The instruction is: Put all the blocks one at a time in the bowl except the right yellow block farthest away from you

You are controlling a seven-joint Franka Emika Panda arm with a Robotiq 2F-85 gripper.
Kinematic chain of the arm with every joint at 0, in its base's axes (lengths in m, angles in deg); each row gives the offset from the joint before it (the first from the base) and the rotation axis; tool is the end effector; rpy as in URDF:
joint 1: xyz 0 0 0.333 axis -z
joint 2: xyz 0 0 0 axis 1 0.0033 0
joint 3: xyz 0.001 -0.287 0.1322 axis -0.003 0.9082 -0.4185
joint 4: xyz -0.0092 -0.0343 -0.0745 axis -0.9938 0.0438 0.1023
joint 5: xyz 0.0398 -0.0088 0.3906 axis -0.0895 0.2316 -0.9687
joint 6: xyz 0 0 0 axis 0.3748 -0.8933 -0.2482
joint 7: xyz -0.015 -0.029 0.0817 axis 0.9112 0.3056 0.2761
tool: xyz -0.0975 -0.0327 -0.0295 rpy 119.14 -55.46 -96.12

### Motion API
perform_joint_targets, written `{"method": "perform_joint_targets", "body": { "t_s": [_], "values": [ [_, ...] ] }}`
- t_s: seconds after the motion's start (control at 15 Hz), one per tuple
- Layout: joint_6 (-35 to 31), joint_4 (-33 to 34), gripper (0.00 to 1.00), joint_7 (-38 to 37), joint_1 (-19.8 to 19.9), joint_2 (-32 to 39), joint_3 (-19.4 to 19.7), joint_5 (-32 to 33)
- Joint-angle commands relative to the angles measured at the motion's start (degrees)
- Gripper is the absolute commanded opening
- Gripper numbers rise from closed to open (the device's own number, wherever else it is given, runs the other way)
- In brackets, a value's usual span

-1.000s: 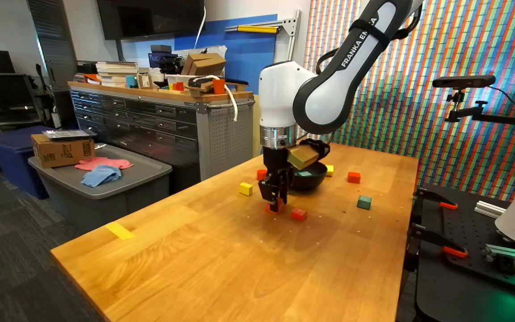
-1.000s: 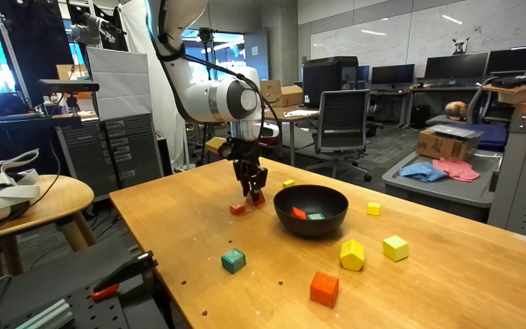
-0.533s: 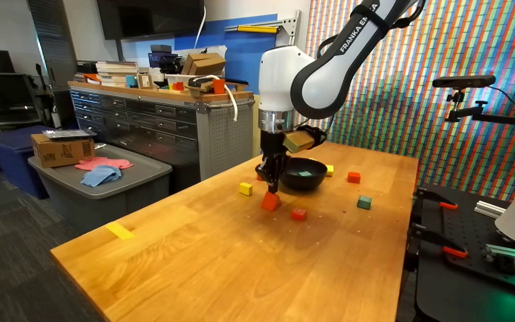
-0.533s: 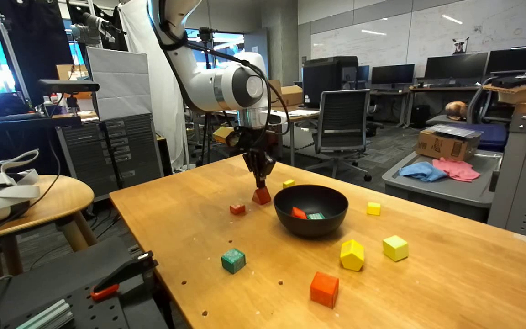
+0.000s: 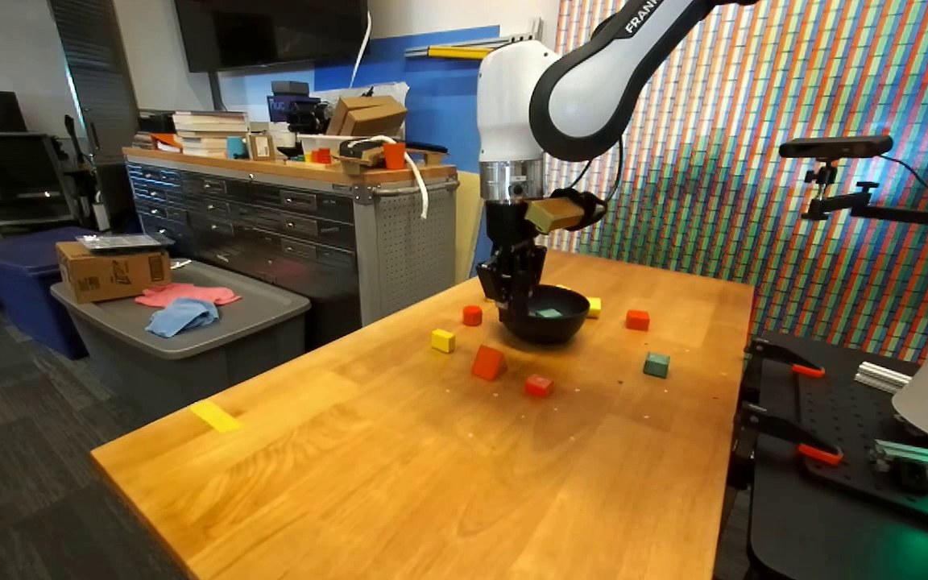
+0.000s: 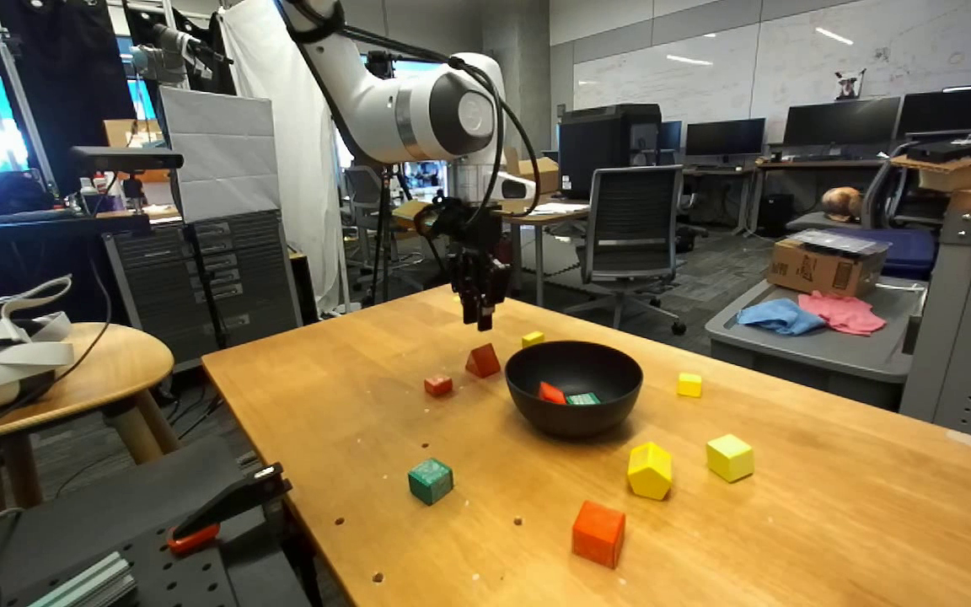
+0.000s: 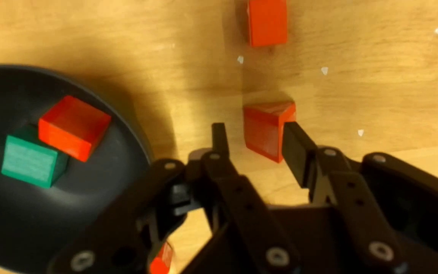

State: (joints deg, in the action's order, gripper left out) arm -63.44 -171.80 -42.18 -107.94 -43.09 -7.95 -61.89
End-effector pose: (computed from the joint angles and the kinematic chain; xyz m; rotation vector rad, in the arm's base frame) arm 0.5427 0.1930 0.2289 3.0912 -0.1330 -0.1077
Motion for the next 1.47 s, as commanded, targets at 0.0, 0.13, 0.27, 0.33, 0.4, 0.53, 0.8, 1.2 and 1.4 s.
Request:
{"method": "perform_joint_targets", "body": {
  "t_s": [0.0, 0.13, 0.27, 0.33, 0.4, 0.53, 0.8, 1.2, 1.4],
  "values": [
    [2.4, 0.2, 0.48, -0.1, 1.3, 0.0, -1.6, -1.6],
    [4.6, 0.4, 0.64, 0.1, 2.0, 0.0, -2.6, -3.6],
    [4.6, 0.6, 0.92, -0.9, 2.0, 0.1, -2.8, -4.6],
    [4.6, 0.7, 0.95, -2.6, 2.1, 0.4, -3.0, -6.3],
    [2.5, 0.4, 0.99, -2.2, 2.8, 0.9, -4.1, -9.4],
    [-3.5, -0.4, 1.0, -4.2, 2.2, 2.9, -4.5, -12.3],
    [-14.1, -1.9, 1.0, -8.5, -1.6, 7.1, -2.4, -10.0],
    [-17.8, -4.0, 1.0, -15.1, -7.0, 8.7, 4.1, -0.2],
    [-18.2, -6.2, 1.0, -11.6, -4.1, 6.9, 0.1, -3.3]
  ]
}}
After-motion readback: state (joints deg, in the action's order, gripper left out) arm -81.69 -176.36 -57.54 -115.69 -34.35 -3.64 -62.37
